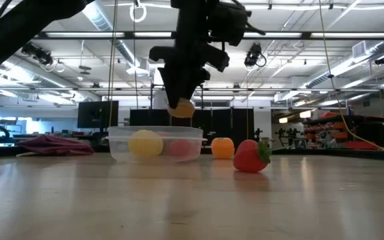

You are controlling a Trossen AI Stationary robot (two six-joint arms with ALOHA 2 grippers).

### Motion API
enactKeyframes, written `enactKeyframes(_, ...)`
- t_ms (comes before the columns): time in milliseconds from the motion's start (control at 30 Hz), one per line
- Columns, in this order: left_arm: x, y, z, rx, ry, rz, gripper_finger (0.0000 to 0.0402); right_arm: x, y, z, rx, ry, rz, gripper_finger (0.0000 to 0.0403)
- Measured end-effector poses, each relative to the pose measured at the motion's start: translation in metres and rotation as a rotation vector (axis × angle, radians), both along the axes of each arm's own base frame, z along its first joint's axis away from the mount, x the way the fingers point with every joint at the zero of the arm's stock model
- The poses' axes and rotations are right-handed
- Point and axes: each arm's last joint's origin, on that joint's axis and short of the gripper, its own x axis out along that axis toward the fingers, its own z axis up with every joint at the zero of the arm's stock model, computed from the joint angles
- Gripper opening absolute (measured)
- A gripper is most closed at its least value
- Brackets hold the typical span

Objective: Pick and placing Produce into tupperware
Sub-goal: Put the brown potato into the transparent bin

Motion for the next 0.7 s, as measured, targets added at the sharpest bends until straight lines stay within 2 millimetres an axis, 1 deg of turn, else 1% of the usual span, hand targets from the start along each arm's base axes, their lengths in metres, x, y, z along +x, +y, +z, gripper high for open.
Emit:
enactKeyframes(100, 0.003, -0.014, -0.002, -0.031, -0.026, 0.000, 0.0204, 0.000, 0.000, 0.000, 0.000, 0.000, 0.000, 0.0240)
enactKeyframes(233, 0.004, -0.025, -0.011, -0.040, -0.022, 0.032, 0.0207, 0.000, 0.000, 0.000, 0.001, 0.000, 0.001, 0.0240)
enactKeyframes(333, 0.001, -0.027, -0.025, -0.048, 0.014, 0.056, 0.0215, 0.000, 0.000, 0.000, 0.004, 0.001, 0.004, 0.0240)
enactKeyframes(467, -0.004, -0.029, -0.043, -0.044, 0.063, 0.084, 0.0210, 0.000, 0.000, 0.000, 0.004, 0.001, 0.004, 0.0240)
enactKeyframes(600, -0.005, -0.032, -0.058, -0.046, 0.063, 0.092, 0.0206, 0.000, 0.000, 0.000, 0.005, 0.001, 0.004, 0.0240)
enactKeyframes(700, -0.006, -0.036, -0.067, -0.047, 0.068, 0.088, 0.0215, 0.000, 0.000, 0.000, 0.014, -0.001, -0.002, 0.0240)
